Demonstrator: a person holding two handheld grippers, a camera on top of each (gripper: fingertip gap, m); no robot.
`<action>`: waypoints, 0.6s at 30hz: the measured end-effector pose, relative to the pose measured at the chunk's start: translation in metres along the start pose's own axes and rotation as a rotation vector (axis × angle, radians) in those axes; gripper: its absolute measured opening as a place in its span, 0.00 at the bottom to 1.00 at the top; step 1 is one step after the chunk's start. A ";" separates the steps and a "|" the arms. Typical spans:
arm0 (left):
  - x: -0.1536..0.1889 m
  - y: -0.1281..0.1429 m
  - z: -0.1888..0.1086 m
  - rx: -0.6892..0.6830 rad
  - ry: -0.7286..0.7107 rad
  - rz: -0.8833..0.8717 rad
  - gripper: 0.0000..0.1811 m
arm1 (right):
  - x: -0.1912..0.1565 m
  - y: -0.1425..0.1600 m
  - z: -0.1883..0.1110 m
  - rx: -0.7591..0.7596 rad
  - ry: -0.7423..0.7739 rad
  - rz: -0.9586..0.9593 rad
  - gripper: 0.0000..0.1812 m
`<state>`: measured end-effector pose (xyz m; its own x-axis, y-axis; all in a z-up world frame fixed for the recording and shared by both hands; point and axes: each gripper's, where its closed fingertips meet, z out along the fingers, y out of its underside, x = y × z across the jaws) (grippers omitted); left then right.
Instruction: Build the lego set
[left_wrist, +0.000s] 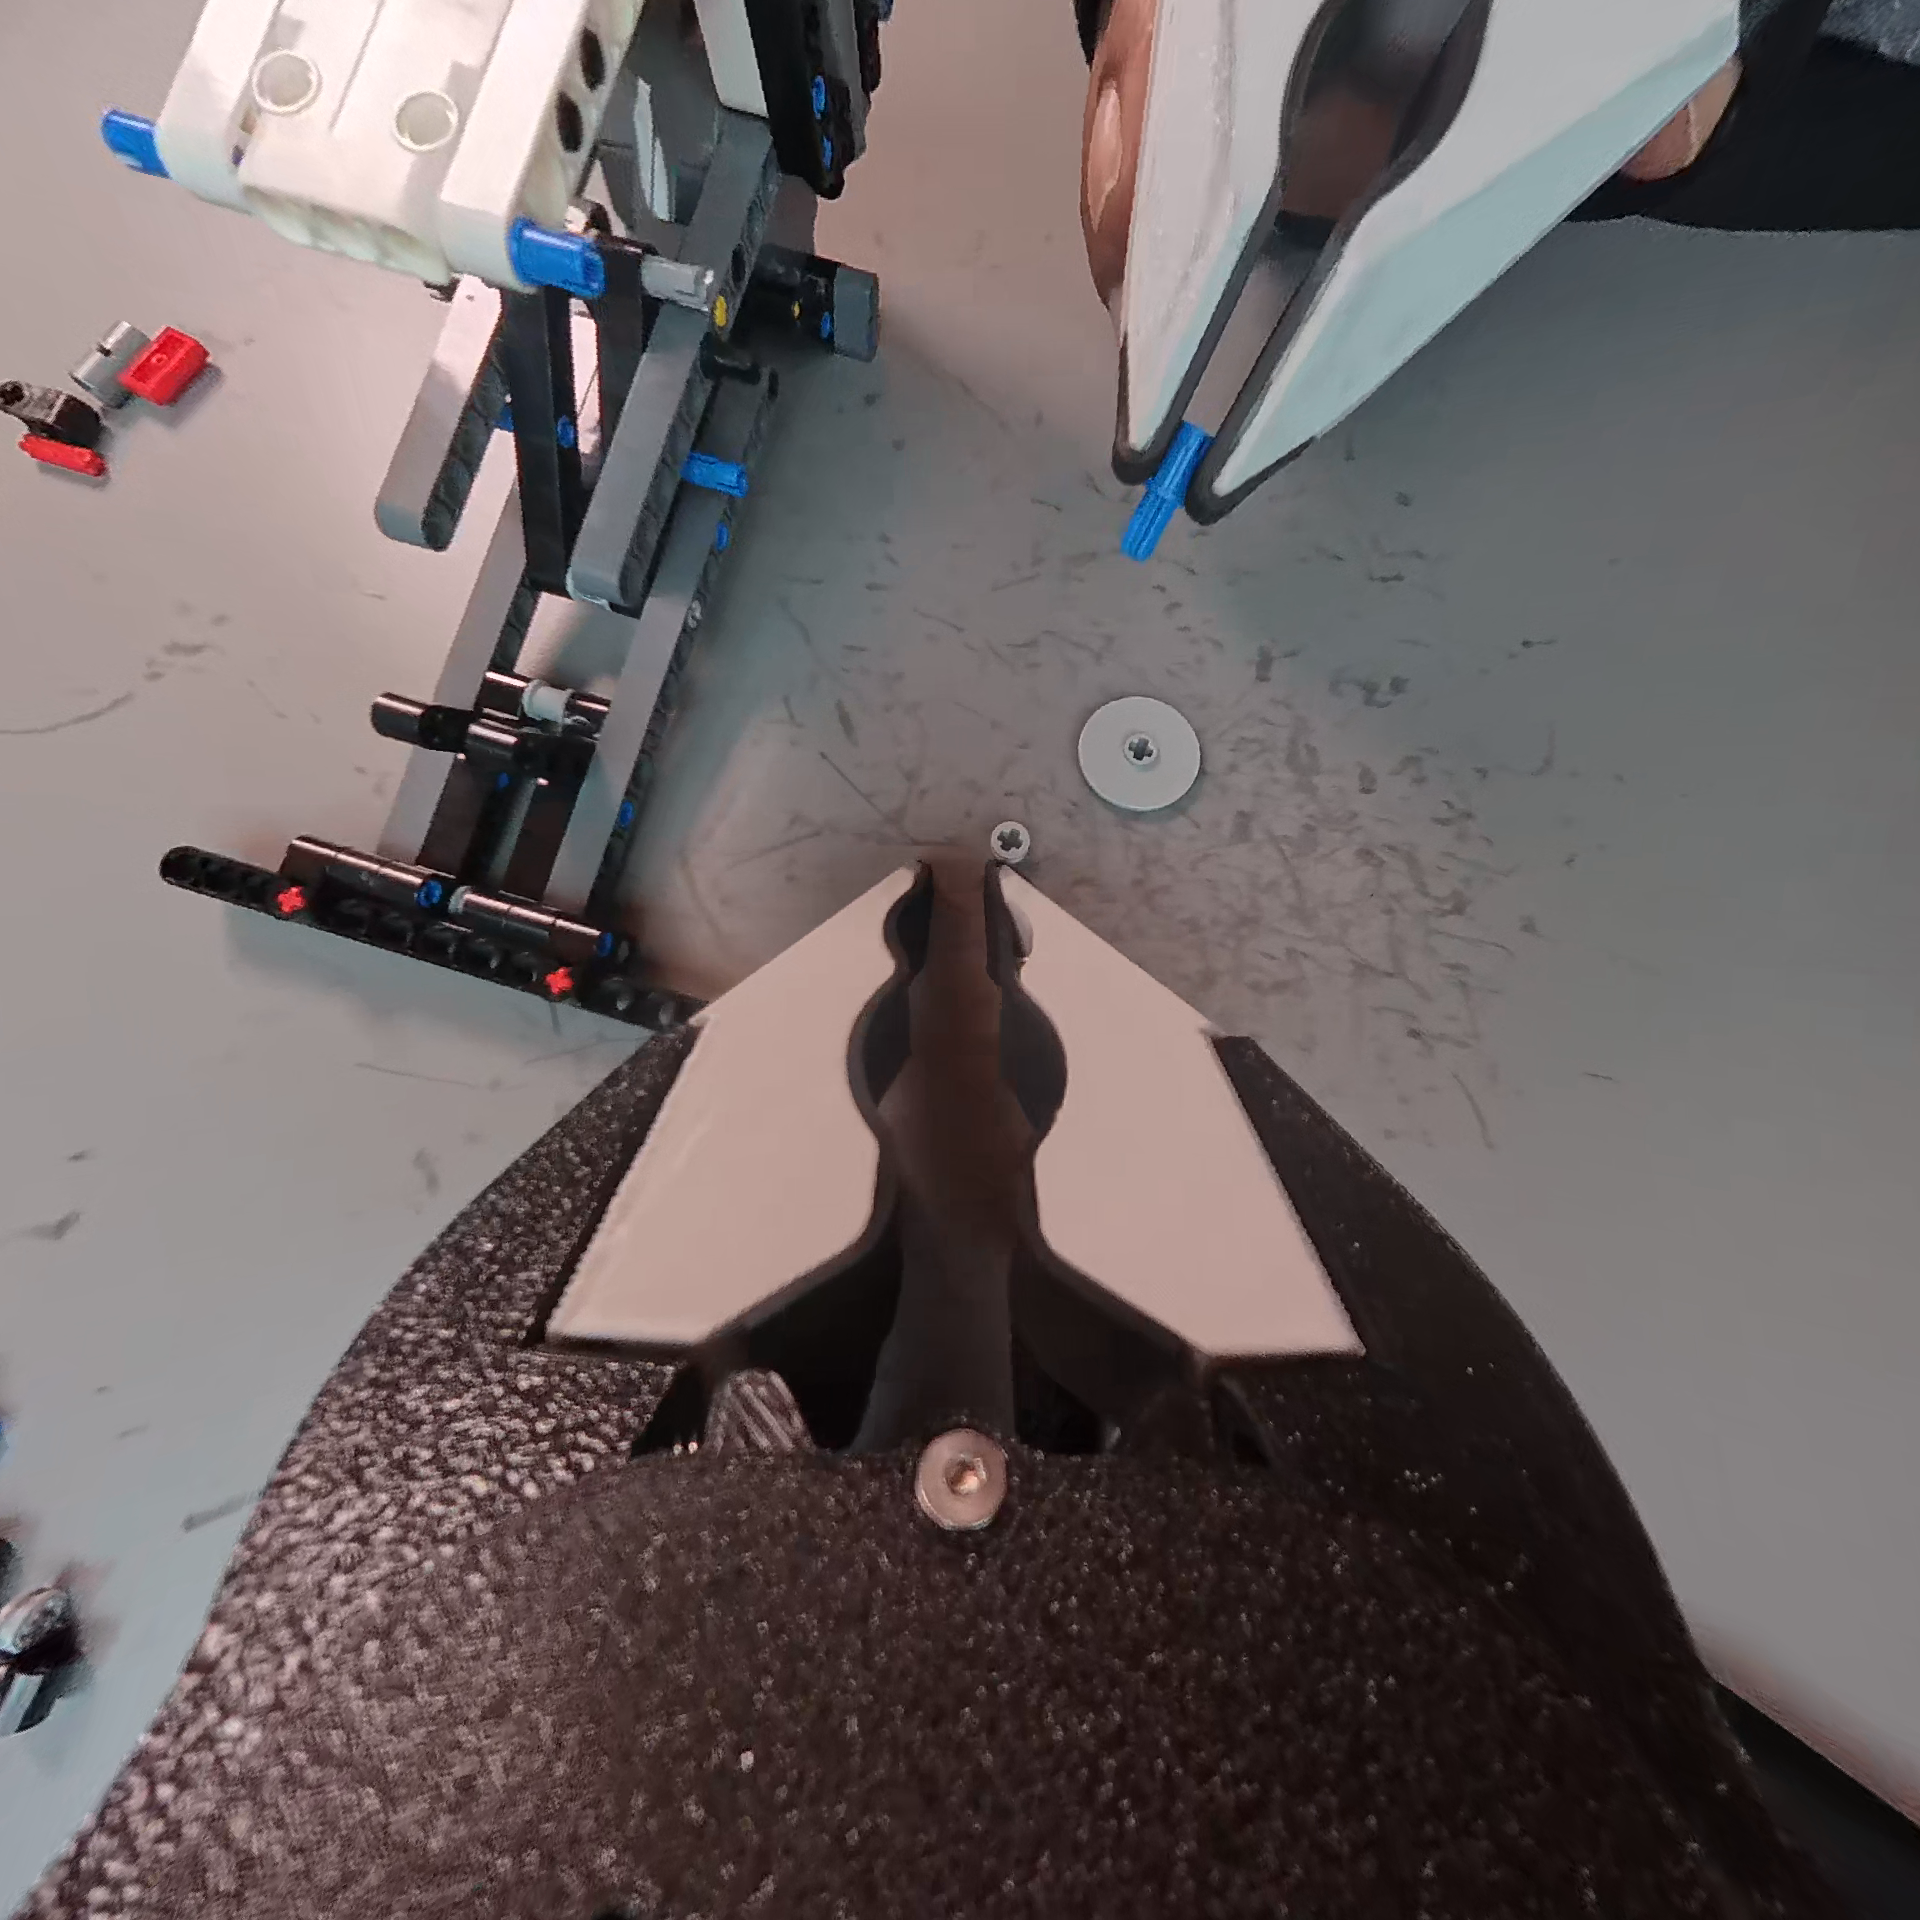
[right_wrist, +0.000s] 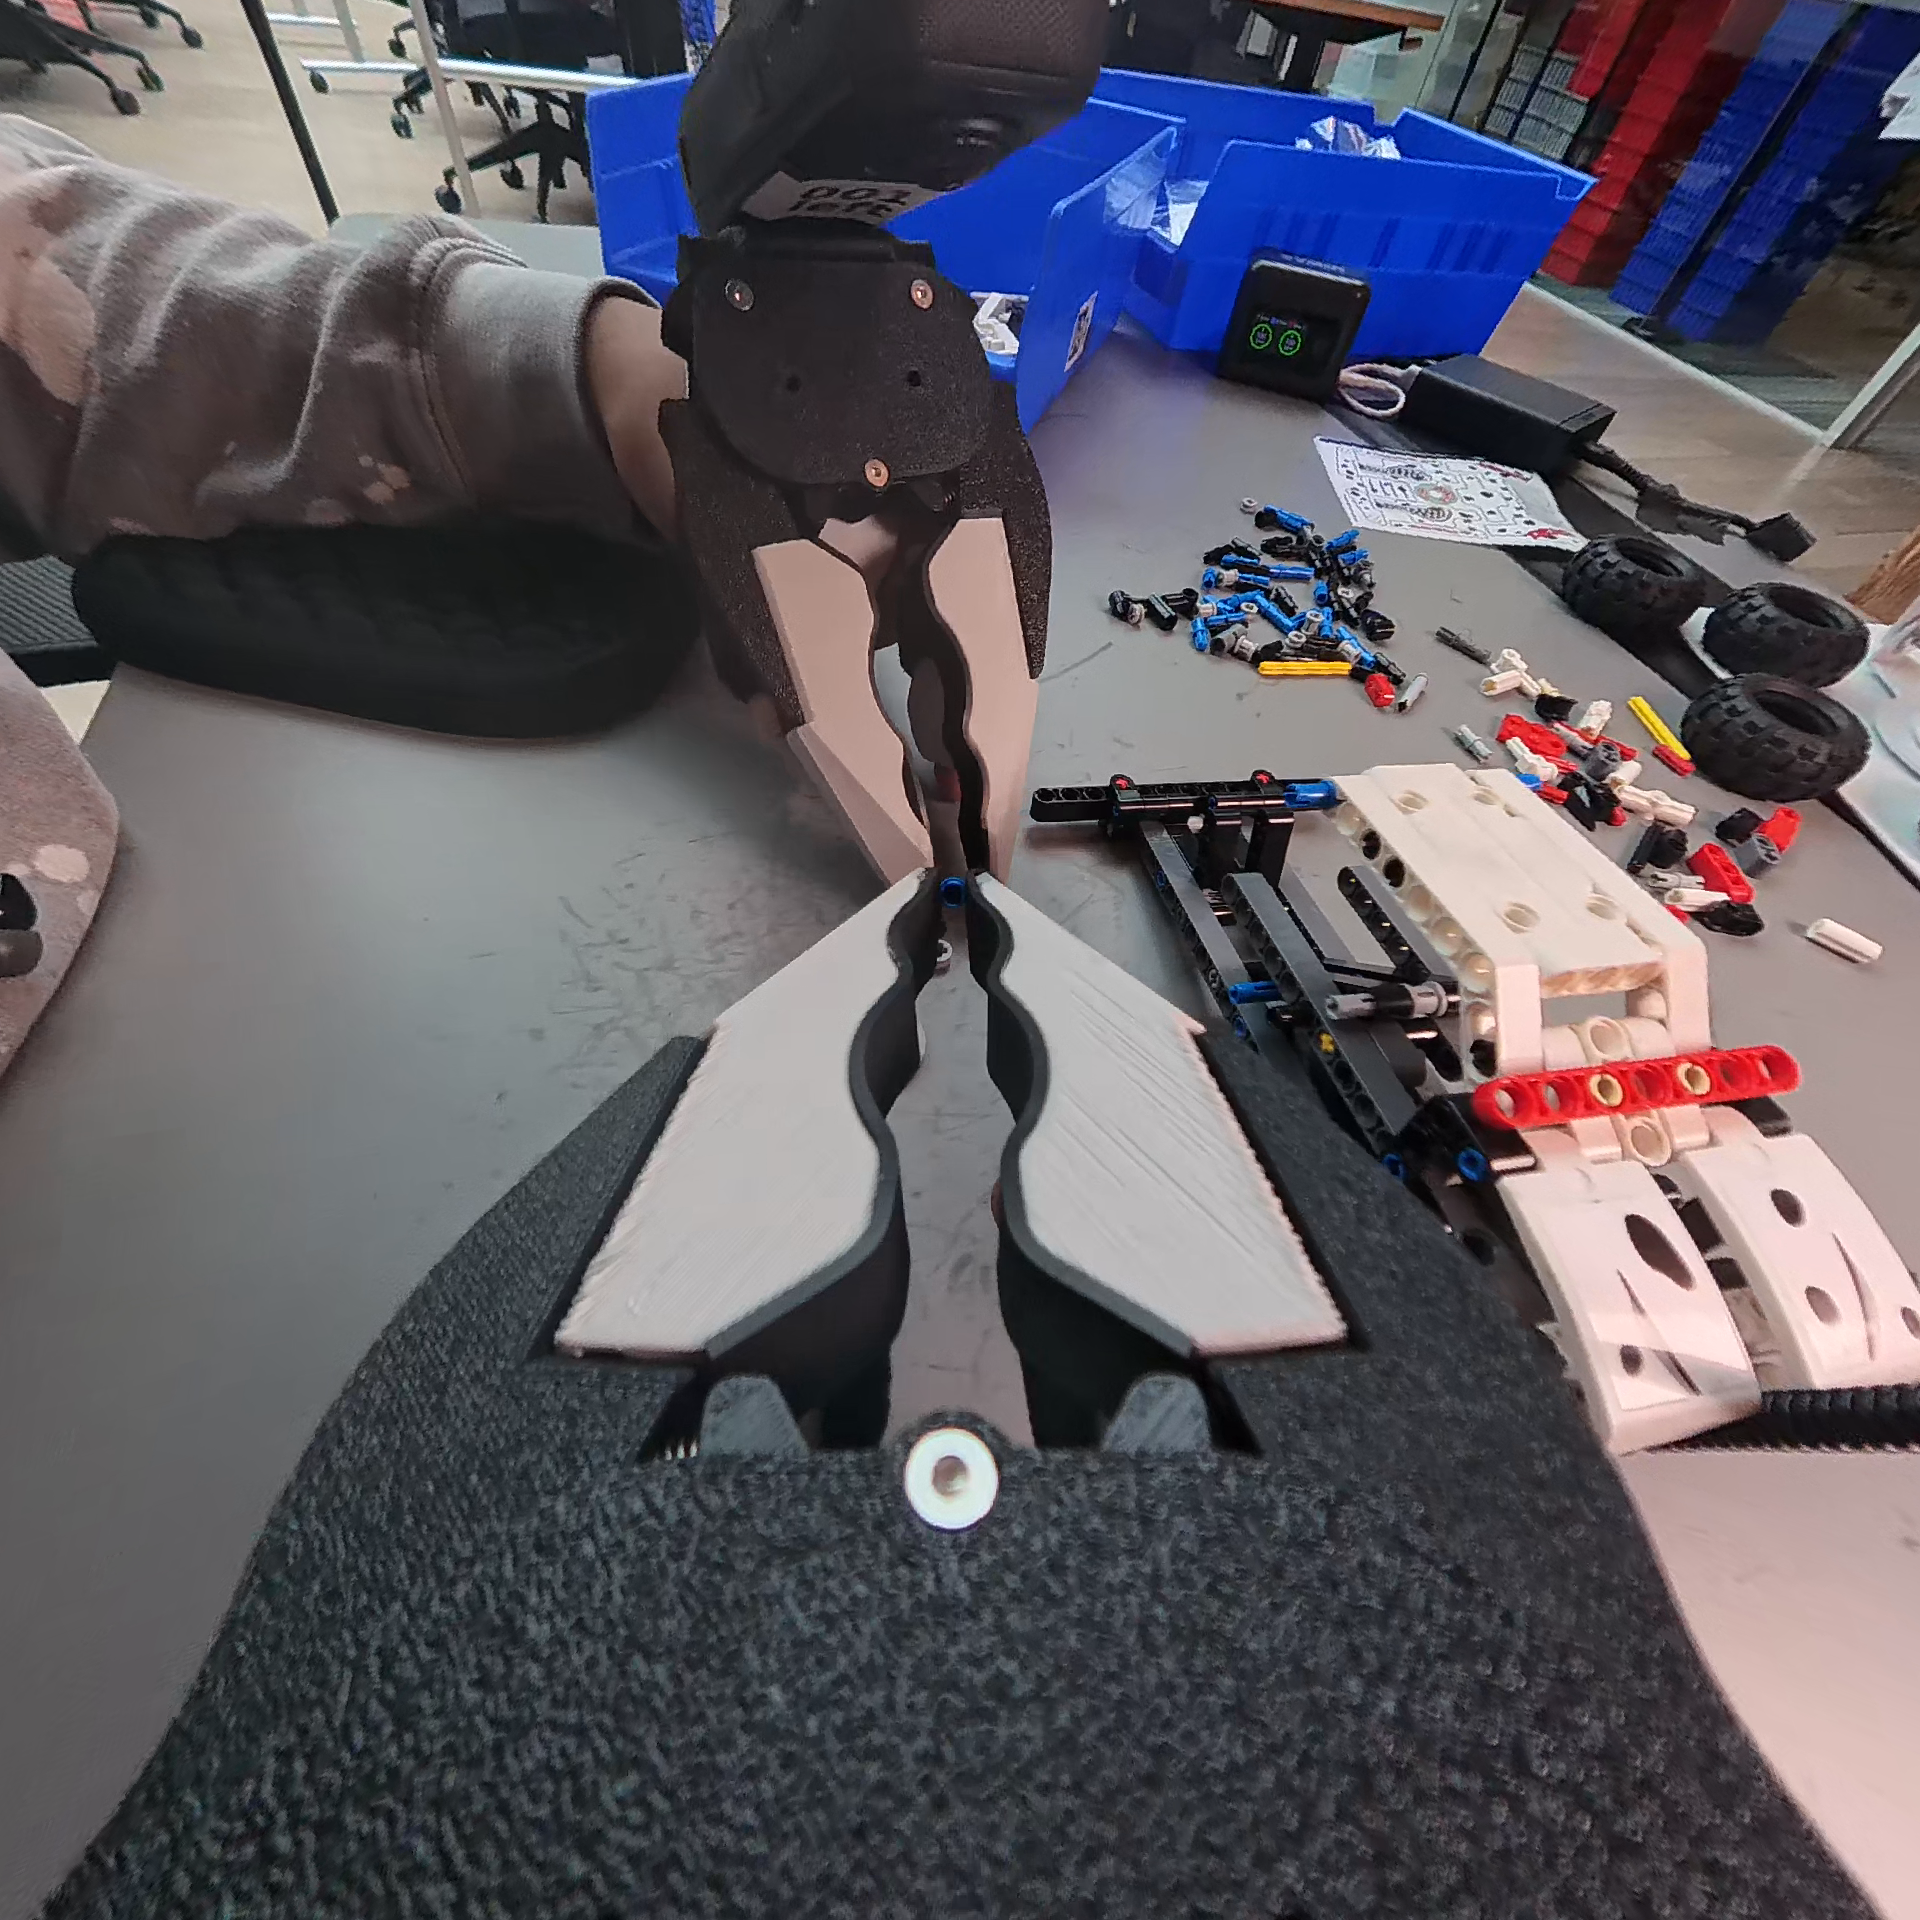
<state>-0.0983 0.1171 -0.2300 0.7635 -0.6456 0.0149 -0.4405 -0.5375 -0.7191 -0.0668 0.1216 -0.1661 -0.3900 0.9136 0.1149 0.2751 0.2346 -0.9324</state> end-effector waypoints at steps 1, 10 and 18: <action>0.002 0.000 0.000 -0.001 0.005 0.011 0.03 | -0.001 0.001 0.001 -0.007 -0.003 -0.007 0.03; 0.002 -0.001 0.000 0.005 -0.009 0.032 0.00 | -0.010 0.000 0.007 -0.017 -0.018 -0.062 0.02; 0.005 -0.006 -0.008 0.062 0.033 0.017 0.08 | -0.001 -0.013 0.001 0.076 -0.009 0.030 0.02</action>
<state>-0.0952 0.1127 -0.2199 0.7396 -0.6726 0.0245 -0.4222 -0.4920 -0.7614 -0.0703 0.1170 -0.1543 -0.3909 0.9167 0.0833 0.2191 0.1805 -0.9589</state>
